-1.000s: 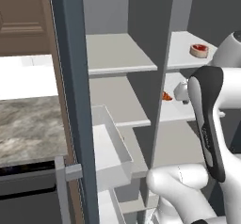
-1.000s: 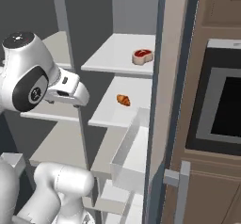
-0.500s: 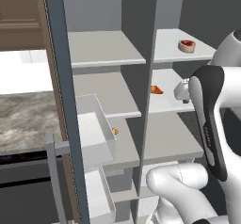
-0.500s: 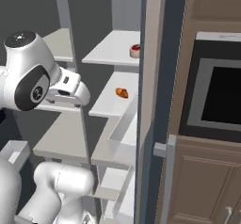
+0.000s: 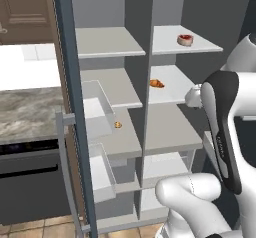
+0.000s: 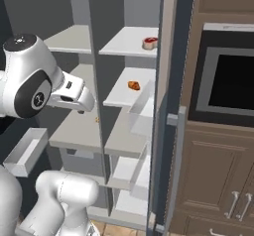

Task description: Pick up the frozen steak from the freezer, place it on any shelf in the fridge, and close the fridge and freezer doors when done.

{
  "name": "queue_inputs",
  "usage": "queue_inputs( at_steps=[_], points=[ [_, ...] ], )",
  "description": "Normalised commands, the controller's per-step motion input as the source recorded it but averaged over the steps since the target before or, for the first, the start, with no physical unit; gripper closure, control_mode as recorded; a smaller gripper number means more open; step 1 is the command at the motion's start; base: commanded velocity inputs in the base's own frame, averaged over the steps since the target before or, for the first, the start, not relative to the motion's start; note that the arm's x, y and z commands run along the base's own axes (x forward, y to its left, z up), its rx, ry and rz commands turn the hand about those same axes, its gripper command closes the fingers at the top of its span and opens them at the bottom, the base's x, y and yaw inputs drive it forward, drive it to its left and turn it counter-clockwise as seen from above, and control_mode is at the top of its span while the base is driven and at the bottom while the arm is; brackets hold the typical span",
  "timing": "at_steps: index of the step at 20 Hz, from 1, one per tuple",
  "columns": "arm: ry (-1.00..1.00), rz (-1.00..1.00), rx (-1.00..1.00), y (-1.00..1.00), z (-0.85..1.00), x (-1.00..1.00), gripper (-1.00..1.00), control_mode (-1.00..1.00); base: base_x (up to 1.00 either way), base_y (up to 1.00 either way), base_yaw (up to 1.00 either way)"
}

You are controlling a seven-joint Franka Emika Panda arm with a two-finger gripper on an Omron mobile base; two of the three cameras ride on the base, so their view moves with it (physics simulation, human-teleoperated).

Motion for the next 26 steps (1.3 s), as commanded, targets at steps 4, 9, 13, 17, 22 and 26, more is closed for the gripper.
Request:
queue_inputs(
  at_steps=[4, 9, 13, 17, 22, 26],
  points=[
    [0.0, 0.0, 0.0, 0.0, 0.0, 0.0, -1.0, 1.0, -0.41, 0.12, 0.0],
    [0.0, 0.0, 0.0, 0.0, 0.0, 0.0, -1.0, 1.0, -0.33, 0.14, 0.0],
    [0.0, 0.0, 0.0, 0.0, 0.0, 0.0, -1.0, 1.0, -0.4, 0.22, 0.0],
    [0.0, 0.0, 0.0, 0.0, 0.0, 0.0, -1.0, 1.0, -0.34, 0.29, 0.0],
    [0.0, 0.0, 0.0, 0.0, 0.0, 0.0, -1.0, 1.0, -0.2, 0.42, 0.0],
    [0.0, 0.0, 0.0, 0.0, 0.0, 0.0, -1.0, 1.0, -0.38, 0.29, 0.0]
  ],
)
